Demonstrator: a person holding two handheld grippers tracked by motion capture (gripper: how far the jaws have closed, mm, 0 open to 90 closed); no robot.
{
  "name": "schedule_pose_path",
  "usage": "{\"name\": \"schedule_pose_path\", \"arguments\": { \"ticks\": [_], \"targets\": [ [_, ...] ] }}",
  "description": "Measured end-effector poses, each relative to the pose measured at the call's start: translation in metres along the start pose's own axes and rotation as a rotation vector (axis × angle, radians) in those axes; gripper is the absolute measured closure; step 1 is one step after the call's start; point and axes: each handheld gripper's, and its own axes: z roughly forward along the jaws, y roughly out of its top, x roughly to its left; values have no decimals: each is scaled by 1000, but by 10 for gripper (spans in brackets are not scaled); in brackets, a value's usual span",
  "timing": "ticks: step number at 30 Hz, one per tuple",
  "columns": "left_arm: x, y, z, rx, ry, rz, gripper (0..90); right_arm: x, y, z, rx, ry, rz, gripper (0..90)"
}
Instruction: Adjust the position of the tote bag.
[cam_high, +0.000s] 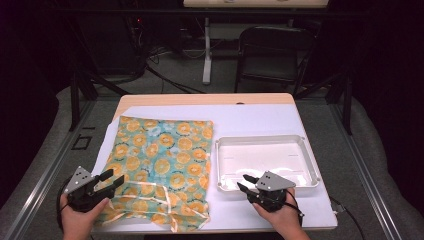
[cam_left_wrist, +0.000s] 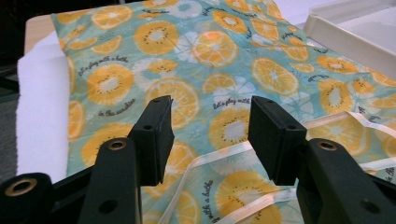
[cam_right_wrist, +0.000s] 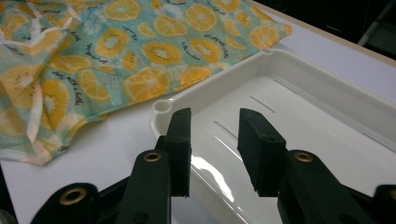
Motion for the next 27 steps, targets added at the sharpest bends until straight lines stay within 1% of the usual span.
{"name": "schedule_pose_path", "arguments": {
  "ticks": [1, 3, 5, 6, 8, 9, 10, 11, 12, 13, 14, 15, 16, 17, 18, 19, 20, 21, 22, 23, 24, 25, 26, 27],
  "targets": [
    [-2, 1, 2, 3, -6, 10, 498, 5, 1, 5, 10, 14, -16, 652],
    [-3, 1, 3, 7, -11, 16, 498, 7, 2, 6, 15, 20, -24, 651],
    [-5, 2, 3, 9, -14, 25, 496, 12, 4, 12, 25, 36, -35, 651],
    [-6, 2, 2, 7, -17, 31, 494, 13, 4, 13, 23, 43, -31, 651],
    [-6, 3, 1, 6, -19, 28, 491, 15, 4, 14, 23, 51, -28, 650],
    [-6, 3, -1, 4, -22, 27, 488, 15, 7, 12, 83, 102, -36, 651],
    [-6, 3, -2, -3, -26, 19, 488, 17, 7, 13, 74, 113, -31, 652],
    [-5, 3, -3, 1, -29, 15, 488, 17, 7, 13, 74, 113, -31, 652],
    [-3, 2, -7, 1, -36, 8, 488, 20, 7, 17, 51, 139, -28, 654],
    [-3, 2, -7, 1, -36, 8, 487, 20, 7, 17, 51, 139, -28, 654],
    [-2, 0, -11, 3, -36, 3, 485, 24, 7, 22, 18, 179, -25, 655],
    [-2, 0, -11, 3, -36, 3, 484, 24, 7, 22, 18, 179, -25, 655],
    [-2, -1, -13, 8, -36, 5, 482, 30, 8, 25, 11, 166, -30, 653],
    [-1, -5, -17, 14, -28, 7, 480, 33, 9, 28, 8, 172, -32, 649],
    [-1, -7, -19, 14, -26, -1, 478, 37, 10, 28, 33, 157, -41, 644],
    [0, -9, -21, 21, -24, -2, 477, 40, 11, 30, 37, 164, -50, 635],
    [0, -9, -21, 21, -24, -2, 476, 40, 11, 30, 37, 164, -50, 635],
    [0, -11, -22, 19, -24, -7, 476, 47, 13, 35, 44, 186, -69, 628],
    [0, -13, -23, 21, -22, -10, 476, 47, 13, 35, 44, 186, -69, 628],
    [1, -14, -24, 29, -19, -5, 476, 50, 14, 37, 45, 200, -76, 628],
    [0, -16, -25, 32, -14, -2, 477, 56, 16, 41, 49, 225, -91, 629],
    [0, -18, -26, 35, -9, -2, 477, 56, 16, 41, 49, 225, -91, 629],
    [-1, -19, -26, 39, -5, 1, 477, 59, 16, 42, 47, 234, -93, 628],
    [-2, -20, -26, 37, -3, 1, 477, 63, 17, 45, 51, 251, -105, 628]
  ]
}}
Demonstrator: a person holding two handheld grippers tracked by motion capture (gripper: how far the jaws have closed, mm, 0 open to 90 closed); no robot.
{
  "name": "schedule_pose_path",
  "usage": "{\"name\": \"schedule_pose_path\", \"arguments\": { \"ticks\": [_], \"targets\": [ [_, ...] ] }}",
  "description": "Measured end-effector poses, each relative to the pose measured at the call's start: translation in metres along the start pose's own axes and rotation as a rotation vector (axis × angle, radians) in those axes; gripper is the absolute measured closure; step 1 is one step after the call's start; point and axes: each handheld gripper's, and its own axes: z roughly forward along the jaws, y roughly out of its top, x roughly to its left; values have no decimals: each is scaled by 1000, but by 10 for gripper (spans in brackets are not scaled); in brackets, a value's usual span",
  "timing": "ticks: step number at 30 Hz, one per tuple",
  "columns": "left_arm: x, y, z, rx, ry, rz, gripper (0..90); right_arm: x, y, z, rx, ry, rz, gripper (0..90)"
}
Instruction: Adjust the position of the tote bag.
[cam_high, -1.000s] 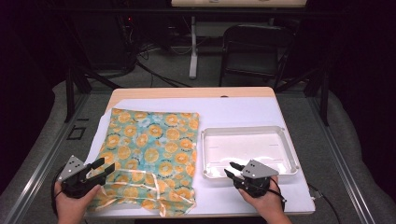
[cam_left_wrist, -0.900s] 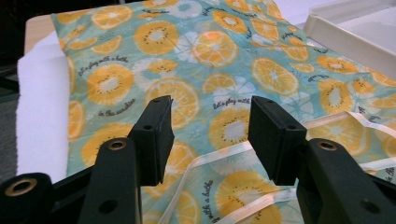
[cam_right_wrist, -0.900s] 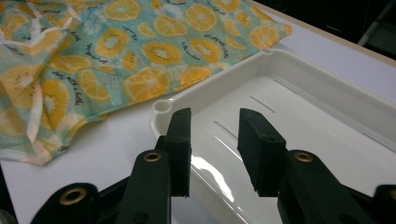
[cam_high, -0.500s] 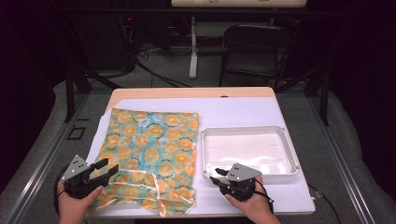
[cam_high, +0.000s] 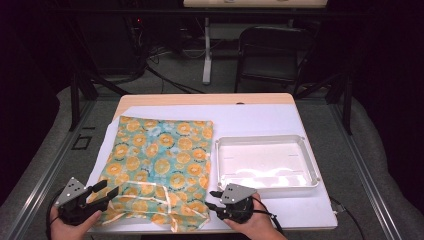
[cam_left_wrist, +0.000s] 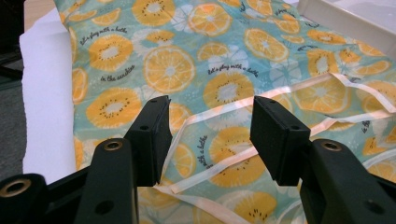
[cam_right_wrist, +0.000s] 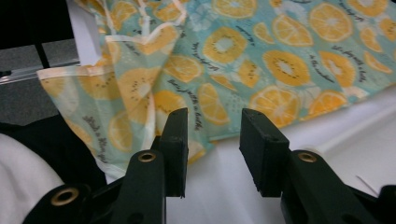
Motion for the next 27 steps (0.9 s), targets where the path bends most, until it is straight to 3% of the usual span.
{"name": "schedule_pose_path", "arguments": {
  "ticks": [7, 11, 13, 16, 27],
  "targets": [
    [-2, -5, -1, 1, -5, 1, 477, 7, 3, 8, -3, 58, -12, 639],
    [-4, -8, -3, 7, 1, 1, 477, 9, 6, 8, 122, 90, -60, 655],
    [-3, -9, -3, 8, 2, 0, 477, 12, 3, 16, 83, 118, -57, 657],
    [-2, -10, -4, 10, 6, -2, 476, 18, 1, 24, 51, 114, -69, 657],
    [-1, -11, -3, 22, 9, 1, 471, 26, -4, 34, 101, 132, -107, 683]
  ]
}}
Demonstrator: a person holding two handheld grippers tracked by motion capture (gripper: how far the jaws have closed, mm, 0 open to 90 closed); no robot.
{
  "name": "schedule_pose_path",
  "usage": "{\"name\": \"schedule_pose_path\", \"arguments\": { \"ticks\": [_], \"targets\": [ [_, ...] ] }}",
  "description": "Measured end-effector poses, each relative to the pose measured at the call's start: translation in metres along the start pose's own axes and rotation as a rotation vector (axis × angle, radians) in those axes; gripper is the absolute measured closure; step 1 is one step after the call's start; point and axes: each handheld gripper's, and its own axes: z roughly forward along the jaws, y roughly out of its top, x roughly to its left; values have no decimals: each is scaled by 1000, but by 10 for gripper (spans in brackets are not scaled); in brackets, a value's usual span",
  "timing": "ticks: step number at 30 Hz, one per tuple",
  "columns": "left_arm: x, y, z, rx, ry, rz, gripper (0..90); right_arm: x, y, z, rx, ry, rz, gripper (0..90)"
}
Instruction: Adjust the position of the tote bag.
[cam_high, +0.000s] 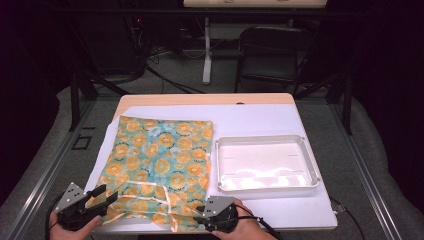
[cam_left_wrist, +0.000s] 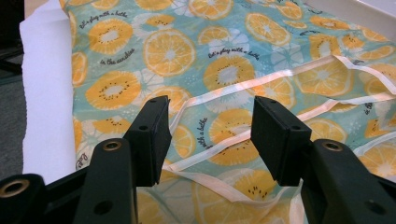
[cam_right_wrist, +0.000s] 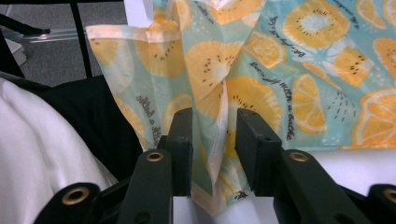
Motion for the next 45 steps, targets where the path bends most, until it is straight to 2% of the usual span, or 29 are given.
{"name": "schedule_pose_path", "arguments": {
  "ticks": [4, 10, 12, 14, 23, 24, 27, 29, 32, 39, 40, 45],
  "targets": [
    [0, 0, 1, 1, -3, 0, 470, 1, -1, 3, 17, -3, -9, 746],
    [0, -1, 2, 1, -3, 3, 470, 0, -1, 2, 32, -5, -17, 895],
    [1, 0, 2, -1, -6, 2, 470, -2, 0, -1, 28, -15, -14, 900],
    [1, 0, 3, -2, -7, 5, 471, -2, 0, -1, -1, -18, 9, 900],
    [-2, 3, 1, -16, -23, 16, 479, -8, 0, -13, -29, -56, 38, 900],
    [-3, 3, -1, -23, -23, 12, 479, -9, 0, -14, -28, -57, 37, 900],
    [-2, 4, -7, -33, -15, 14, 478, -15, 3, -26, 36, -38, 41, 900],
    [-1, 5, -12, -40, -9, 14, 480, -17, 3, -29, 42, -71, 46, 900],
    [1, 4, -20, -49, -9, 8, 485, -18, 3, -28, -6, -81, 52, 900],
    [8, -11, -33, -15, 20, 2, 472, -18, 5, -27, -31, -96, 48, 900],
    [8, -12, -35, -6, 24, 5, 470, -18, 4, -24, -82, -97, 58, 900],
    [11, -19, -40, 7, 32, 14, 450, -21, 4, -25, -84, -106, 63, 900]
  ]
}}
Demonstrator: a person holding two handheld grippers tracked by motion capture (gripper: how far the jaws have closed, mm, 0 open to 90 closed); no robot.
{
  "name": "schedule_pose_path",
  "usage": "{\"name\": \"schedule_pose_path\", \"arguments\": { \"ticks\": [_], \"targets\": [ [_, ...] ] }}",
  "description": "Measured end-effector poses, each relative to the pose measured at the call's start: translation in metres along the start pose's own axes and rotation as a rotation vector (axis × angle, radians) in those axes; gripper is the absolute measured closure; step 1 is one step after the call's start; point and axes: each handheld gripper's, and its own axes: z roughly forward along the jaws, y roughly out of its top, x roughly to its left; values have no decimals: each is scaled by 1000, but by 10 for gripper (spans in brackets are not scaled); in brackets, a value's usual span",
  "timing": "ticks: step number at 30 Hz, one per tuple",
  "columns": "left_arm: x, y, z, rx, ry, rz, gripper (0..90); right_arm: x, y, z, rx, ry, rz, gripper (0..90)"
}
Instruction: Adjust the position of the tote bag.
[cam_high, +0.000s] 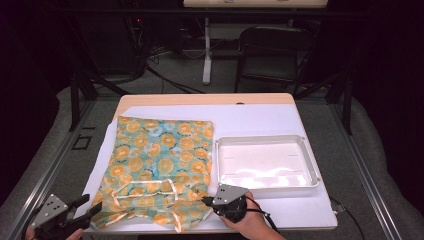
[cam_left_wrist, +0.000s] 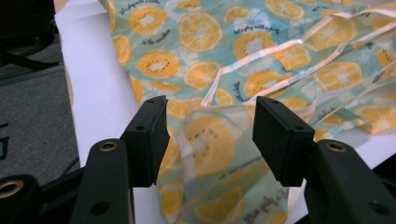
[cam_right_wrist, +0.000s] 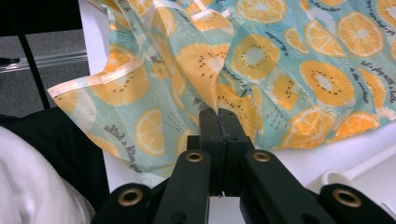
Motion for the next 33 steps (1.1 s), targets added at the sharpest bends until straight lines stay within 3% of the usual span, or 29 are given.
{"name": "schedule_pose_path", "arguments": {
  "ticks": [9, 19, 25, 29, 33],
  "targets": [
    [-1, -15, 2, 54, -12, 3, 432, -4, 0, -1, -1, -11, 3, 900],
    [-4, -20, 16, 107, -14, 63, 443, -6, 0, -1, 2, -14, 5, 900],
    [-4, -19, 20, 149, 12, 103, 612, -7, -1, 0, 8, -26, 2, 900],
    [-5, -15, 19, 150, 28, 117, 861, -7, 0, -1, -4, -35, 7, 900],
    [-3, -6, 17, 111, 45, 105, 895, -10, 1, -4, -13, -34, 18, 900]
  ]
}}
